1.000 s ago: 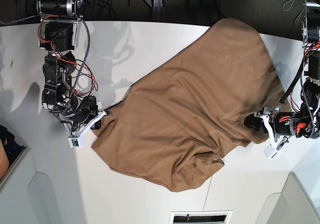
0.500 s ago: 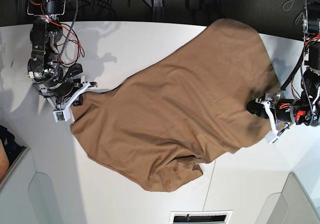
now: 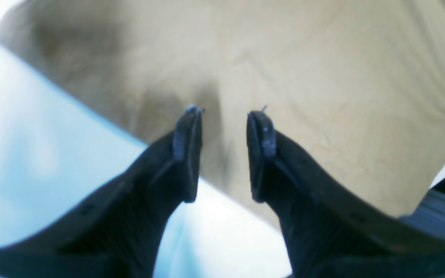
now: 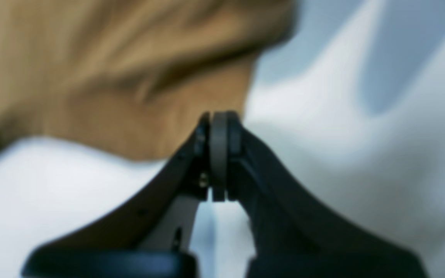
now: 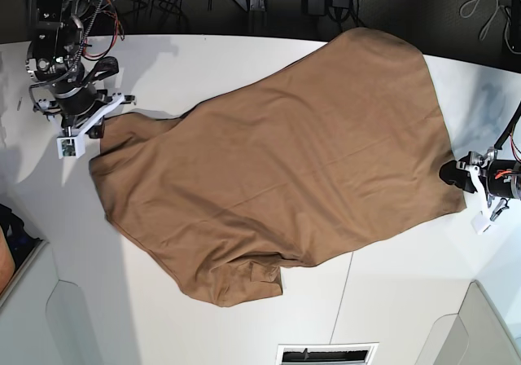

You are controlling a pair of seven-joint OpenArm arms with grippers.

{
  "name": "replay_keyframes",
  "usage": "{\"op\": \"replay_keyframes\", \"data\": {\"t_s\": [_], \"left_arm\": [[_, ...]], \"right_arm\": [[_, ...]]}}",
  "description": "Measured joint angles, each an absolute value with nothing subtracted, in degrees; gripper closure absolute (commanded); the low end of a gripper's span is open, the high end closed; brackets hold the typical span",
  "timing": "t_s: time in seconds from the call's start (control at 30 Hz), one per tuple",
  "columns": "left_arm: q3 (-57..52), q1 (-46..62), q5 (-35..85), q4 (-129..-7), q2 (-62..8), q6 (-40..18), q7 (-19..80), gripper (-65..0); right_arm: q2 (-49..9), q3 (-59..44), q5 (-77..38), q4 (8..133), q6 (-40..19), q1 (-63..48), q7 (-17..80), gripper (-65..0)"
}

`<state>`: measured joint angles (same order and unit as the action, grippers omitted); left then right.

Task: Layout the t-shirt on the table in an organized manner, then fold the t-shirt properly
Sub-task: 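Drag the shirt with both grippers to straighten its hem and shoulders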

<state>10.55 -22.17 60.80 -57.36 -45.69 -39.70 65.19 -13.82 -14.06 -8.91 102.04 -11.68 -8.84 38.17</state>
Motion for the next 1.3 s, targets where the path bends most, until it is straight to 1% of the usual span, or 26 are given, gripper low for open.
{"op": "replay_keyframes", "data": {"t_s": [0.17, 0.23, 0.33, 0.47, 0.67, 0.77, 0.83, 0.97, 1.13, 1.3], "left_arm": [[10.57, -18.85, 60.53, -57.39, -45.06, -39.72, 63.86, -22.6], [10.57, -17.72, 57.56, -57.36, -44.56, -39.70, 61.06, -22.5], [10.46, -16.78, 52.25, -57.41, -43.29, -39.86, 53.71, -21.0], [10.22, -16.78, 44.84, -57.34, -40.77, -39.92, 46.59, -20.9], [9.76, -18.33, 38.50, -52.86, -37.89, -41.50, 42.76, -20.8], [9.76, -20.14, 36.34, -50.11, -37.15, -40.93, 40.53, -20.6], [9.87, -21.63, 35.77, -48.62, -36.99, -39.59, 40.45, -17.8], [10.04, -24.93, 33.82, -45.54, -36.84, -38.11, 41.45, -17.4], [10.13, -27.40, 32.29, -44.88, -36.40, -37.58, 42.94, -17.4], [10.17, -29.28, 30.39, -44.66, -34.94, -36.82, 43.72, -17.4]], "right_arm": [[-13.37, -14.66, -9.21, 101.25, -10.52, -4.19, 36.86, 0.0], [-12.80, -14.63, -9.21, 98.83, -10.92, -1.15, 35.83, 0.0], [-12.53, -13.93, -9.41, 92.31, -12.16, 4.73, 33.58, 0.0], [-12.56, -10.92, -8.78, 81.89, -18.09, 11.51, 31.55, 0.0], [-12.86, -5.48, -4.27, 71.33, -18.44, 17.78, 30.59, 0.0], [-14.04, -5.45, -3.62, 69.65, -16.53, 18.24, 29.85, 0.0], [-15.97, -5.45, -3.62, 69.63, -15.38, 17.80, 29.69, 0.0], [-18.87, -5.56, -3.57, 69.63, -14.96, 17.63, 29.78, 0.0], [-19.14, -5.67, -3.64, 69.65, -13.69, 15.62, 32.38, 0.0], [-19.42, -6.24, -5.37, 70.52, -13.32, 11.00, 29.50, 0.0]]}}
